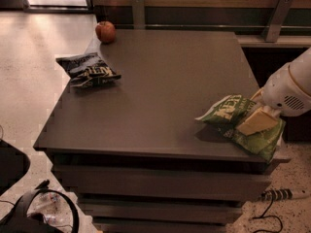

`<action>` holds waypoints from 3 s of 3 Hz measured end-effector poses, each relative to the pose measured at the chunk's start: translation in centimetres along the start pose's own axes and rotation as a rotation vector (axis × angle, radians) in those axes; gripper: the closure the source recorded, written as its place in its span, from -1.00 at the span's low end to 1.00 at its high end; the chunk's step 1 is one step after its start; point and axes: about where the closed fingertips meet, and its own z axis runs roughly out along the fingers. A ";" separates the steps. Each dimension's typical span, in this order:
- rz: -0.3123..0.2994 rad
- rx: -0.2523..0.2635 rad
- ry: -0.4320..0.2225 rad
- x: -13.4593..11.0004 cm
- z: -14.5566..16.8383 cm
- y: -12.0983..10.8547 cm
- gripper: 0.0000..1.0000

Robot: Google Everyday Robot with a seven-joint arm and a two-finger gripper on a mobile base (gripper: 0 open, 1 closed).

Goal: Move green jalapeno chip bag near apple

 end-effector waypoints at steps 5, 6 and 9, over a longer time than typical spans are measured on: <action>-0.075 0.257 -0.289 -16.8 -6.8 -17.4 1.00; -0.075 0.257 -0.289 -16.8 -6.8 -17.4 1.00; -0.164 0.305 -0.397 -25.8 0.6 -22.9 1.00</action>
Offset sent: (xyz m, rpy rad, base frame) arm 0.0982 0.0050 0.0877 0.0305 -0.1833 0.0466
